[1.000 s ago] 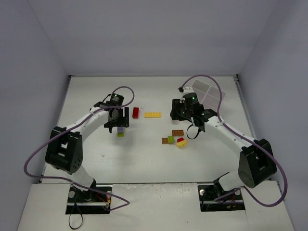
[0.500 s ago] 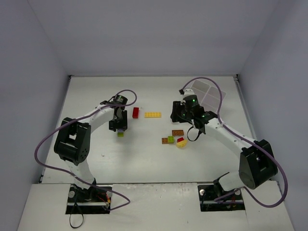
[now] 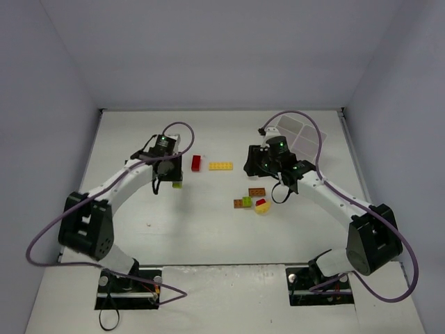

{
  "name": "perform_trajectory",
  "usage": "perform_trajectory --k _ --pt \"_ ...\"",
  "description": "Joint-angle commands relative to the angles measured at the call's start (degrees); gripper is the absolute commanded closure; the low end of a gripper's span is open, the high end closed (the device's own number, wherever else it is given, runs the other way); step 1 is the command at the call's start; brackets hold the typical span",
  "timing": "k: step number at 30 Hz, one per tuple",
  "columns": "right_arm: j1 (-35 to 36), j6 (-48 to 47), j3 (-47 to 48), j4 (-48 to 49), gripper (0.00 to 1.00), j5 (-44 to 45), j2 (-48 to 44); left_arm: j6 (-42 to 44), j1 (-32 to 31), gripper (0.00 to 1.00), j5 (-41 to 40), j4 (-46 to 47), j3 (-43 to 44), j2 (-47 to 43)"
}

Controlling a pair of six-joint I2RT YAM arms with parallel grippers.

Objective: Sort the legos into containers by color

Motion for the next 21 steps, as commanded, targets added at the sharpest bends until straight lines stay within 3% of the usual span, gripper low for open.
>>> perform_trajectory --k 1,6,13,21 --pt "0.4 1.4 4.7 2.4 0.53 -5.6 -2.9 8.7 -0.6 1.0 6.9 12.3 -3.0 -12.8" --pt "0.5 5.8 10.3 2.2 0.41 -14.9 -2.3 17.6 -0.5 1.0 15.7 22.2 -9.1 -23.3" --pt "1.4 12.0 16.4 2.5 0.39 -21.8 -1.4 29.2 -0.7 1.0 29.7 27.9 -14.6 -31.3" --pt "4.4 16.9 19.4 4.9 0.39 -25.7 0.3 33.4 -2.7 0.99 30.4 30.0 -15.6 -36.6"
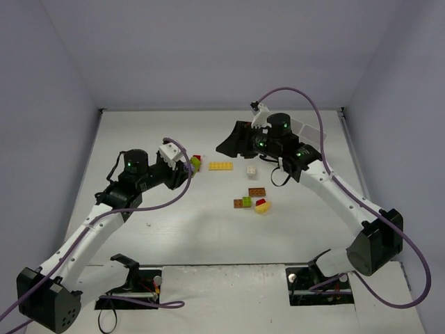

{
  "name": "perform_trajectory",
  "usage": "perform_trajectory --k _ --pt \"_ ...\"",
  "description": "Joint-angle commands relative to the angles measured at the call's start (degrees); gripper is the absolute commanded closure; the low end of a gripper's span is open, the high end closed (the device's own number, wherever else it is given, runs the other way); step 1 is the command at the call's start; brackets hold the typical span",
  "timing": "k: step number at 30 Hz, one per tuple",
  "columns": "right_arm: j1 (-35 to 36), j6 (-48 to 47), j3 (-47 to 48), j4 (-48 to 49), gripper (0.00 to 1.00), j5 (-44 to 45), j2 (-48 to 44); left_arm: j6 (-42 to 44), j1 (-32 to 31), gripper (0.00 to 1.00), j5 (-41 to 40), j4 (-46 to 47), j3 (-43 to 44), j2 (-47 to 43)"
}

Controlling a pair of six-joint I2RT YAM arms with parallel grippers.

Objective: Sort the legos into containers by color

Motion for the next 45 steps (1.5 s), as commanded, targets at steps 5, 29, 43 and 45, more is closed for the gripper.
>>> perform_trajectory --k 5,29,43,45 --pt "4.5 4.2 3.9 5.8 0.39 -5.0 2.1 5.5 -3.2 0.99 2.1 5.7 2.2 -2.9" --pt "9.1 3.5 4.0 6.4 0.49 -3.7 6.1 7.7 -6.0 0.99 -1.2 3.9 3.9 -3.2" --pt "9.2 1.4 4.4 6.4 0.76 -2.8 8.2 7.8 -6.6 0.99 -0.5 4.2 3.7 -2.6" --pt "9.2 1.3 4.5 6.6 0.87 -3.3 8.4 7.6 -6.6 0.99 -0.7 4.4 3.3 -2.8"
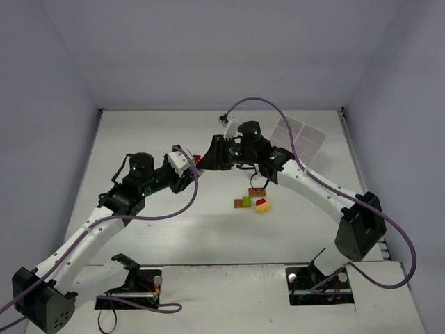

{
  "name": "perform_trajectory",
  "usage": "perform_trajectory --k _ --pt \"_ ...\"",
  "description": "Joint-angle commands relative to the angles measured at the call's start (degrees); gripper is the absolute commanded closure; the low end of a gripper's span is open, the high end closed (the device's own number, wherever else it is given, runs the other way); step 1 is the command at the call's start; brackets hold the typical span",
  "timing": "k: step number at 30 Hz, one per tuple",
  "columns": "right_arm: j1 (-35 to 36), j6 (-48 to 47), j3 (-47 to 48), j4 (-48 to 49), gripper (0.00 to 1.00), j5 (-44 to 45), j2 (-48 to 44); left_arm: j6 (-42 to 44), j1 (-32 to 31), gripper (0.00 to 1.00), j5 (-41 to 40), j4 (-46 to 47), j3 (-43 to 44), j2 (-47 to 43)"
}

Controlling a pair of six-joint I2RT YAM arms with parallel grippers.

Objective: Sort the legos into containers by color

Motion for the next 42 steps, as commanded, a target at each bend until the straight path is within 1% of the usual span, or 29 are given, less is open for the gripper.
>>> perform_trajectory --k 1,2,6,11,16,21,24,26,28,29,30,32,33,35,36,37,39,40,42 --pt "0.2 -1.5 2.5 3.3 0.97 -0.2 0.3 0.9 -0.5 0.99 1.5 4.9 2.7 -1.1" --pt "0.2 -1.7 2.3 3.3 1.0 -0.2 0.3 0.8 -0.5 0.99 1.3 4.9 2.6 -1.3" --pt "0.1 -3.1 1.1 3.1 1.0 0.7 0.0 0.3 -0.5 0.99 -0.5 8.5 1.5 -2.0" --pt "0.0 -6.6 -0.6 0.3 1.0 5.5 -0.3 -1.5 -0.5 0.99 -1.6 11.7 0.1 -3.0" --pt "-0.6 -9.3 -1.9 -1.4 1.0 9.1 -0.4 -1.7 -0.4 0.99 -1.2 11.9 0.0 -3.3" --pt "-2.7 -10.5 -2.5 -2.7 1.0 11.5 -1.0 -2.3 -0.4 1.0 -1.1 12.2 -0.7 -3.8" --pt "-3.5 -12.7 -2.1 -4.3 1.0 14.4 -1.2 -2.7 -0.4 0.99 -1.3 12.7 -1.2 -4.3" --pt "-4.2 -16.0 -1.8 -5.6 1.0 16.8 -1.8 -2.8 -0.4 0.99 -2.2 12.3 -1.2 -4.4" --pt "-5.8 -19.7 -1.4 -5.6 1.0 21.1 -2.7 -3.3 -0.4 0.99 -2.9 12.0 -1.5 -4.4" --pt "-6.5 -24.6 -0.9 -5.6 1.0 22.6 -3.2 -3.5 -0.4 1.0 -3.2 12.0 -1.9 -4.6" --pt "-8.2 -27.4 -0.5 -5.6 1.0 25.1 -3.4 -4.1 -0.3 0.99 -4.0 12.0 -2.1 -4.8" --pt "-10.8 -33.2 0.4 -7.1 1.0 26.0 -4.0 -4.7 -0.3 1.0 -4.7 11.5 -2.9 -5.1" --pt "-13.9 -38.3 1.7 -7.1 1.0 25.8 -3.9 -5.2 -0.4 1.0 -5.2 11.3 -3.1 -5.4" --pt "-17.1 -43.3 3.0 -7.1 1.0 24.3 -3.3 -5.7 -0.4 1.0 -5.4 11.2 -4.0 -6.2" --pt "-18.5 -48.0 4.4 -7.1 1.0 23.2 -2.9 -6.2 -0.4 1.0 -5.3 11.0 -4.1 -6.5" --pt "-22.0 -50.1 5.2 -7.7 1.0 19.4 -1.9 -6.4 -0.4 1.0 -5.3 11.0 -4.5 -6.9" --pt "-25.5 -55.5 7.5 -8.4 1.0 13.4 0.3 -6.9 -0.3 0.99 -4.9 11.0 -5.0 -7.2" --pt "-28.7 -57.3 8.4 -9.7 1.0 7.6 1.0 -7.1 -0.3 0.99 -4.7 11.1 -5.1 -7.3" --pt "-30.9 -61.3 11.6 -11.4 1.0 4.7 3.5 -7.8 -0.2 0.99 -4.5 11.0 -5.4 -7.2"
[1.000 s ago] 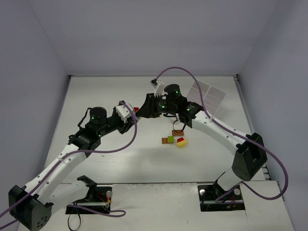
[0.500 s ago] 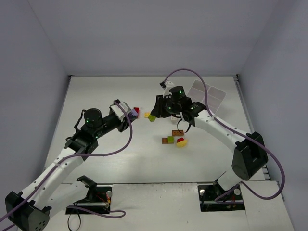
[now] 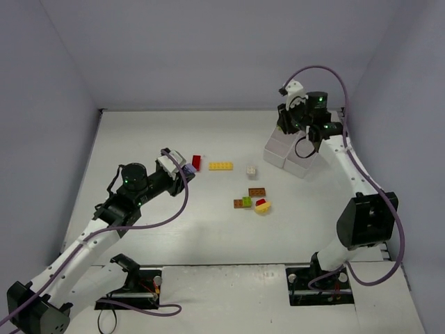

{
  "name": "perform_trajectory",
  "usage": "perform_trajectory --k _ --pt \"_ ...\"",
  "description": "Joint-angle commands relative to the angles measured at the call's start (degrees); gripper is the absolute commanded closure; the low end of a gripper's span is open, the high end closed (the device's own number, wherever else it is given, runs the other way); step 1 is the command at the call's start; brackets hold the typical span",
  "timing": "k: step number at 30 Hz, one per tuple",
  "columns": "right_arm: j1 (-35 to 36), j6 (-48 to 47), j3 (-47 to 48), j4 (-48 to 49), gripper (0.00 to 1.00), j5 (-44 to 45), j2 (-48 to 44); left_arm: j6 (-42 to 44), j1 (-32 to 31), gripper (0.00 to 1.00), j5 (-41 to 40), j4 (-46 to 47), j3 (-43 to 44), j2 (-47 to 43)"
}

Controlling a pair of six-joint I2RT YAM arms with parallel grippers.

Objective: Sort the legos into containers by color

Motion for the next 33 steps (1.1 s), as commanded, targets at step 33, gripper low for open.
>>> perform_trajectory --k 33 --pt "-10.1 -29.2 18.8 -8.9 0.98 -9.5 17.5 -3.5 -0.2 0.99 2.5 1.7 1.2 2.8"
